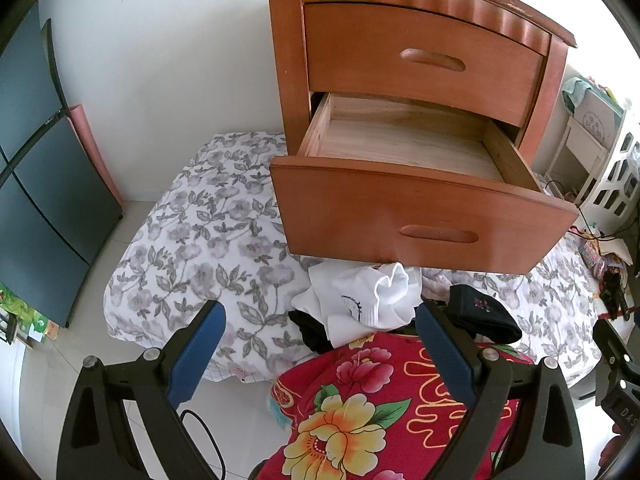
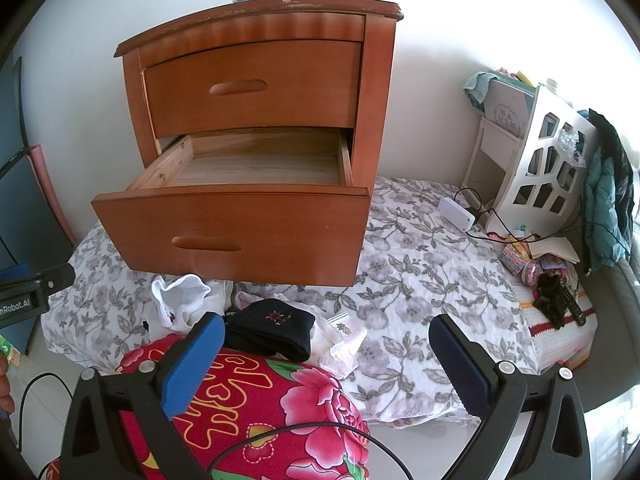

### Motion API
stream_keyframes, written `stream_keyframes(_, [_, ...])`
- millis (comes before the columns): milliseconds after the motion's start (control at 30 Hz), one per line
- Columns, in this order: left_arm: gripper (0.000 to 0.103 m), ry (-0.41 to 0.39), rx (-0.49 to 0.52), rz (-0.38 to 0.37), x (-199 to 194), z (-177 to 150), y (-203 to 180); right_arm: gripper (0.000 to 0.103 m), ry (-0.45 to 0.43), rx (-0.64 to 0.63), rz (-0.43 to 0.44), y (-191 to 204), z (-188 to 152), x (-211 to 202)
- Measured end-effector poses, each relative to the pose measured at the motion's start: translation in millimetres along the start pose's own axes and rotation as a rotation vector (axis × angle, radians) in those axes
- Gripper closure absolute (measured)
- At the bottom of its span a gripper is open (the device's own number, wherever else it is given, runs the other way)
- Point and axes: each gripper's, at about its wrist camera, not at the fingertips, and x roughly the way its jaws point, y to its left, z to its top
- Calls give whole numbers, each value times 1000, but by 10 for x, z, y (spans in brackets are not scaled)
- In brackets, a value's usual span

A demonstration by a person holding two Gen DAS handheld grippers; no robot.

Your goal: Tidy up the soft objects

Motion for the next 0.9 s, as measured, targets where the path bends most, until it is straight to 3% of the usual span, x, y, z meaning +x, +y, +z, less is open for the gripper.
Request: stream_keyframes(900, [7,-30,-23,-5,-61,3,10,0,2,1,0,-3,-3,2])
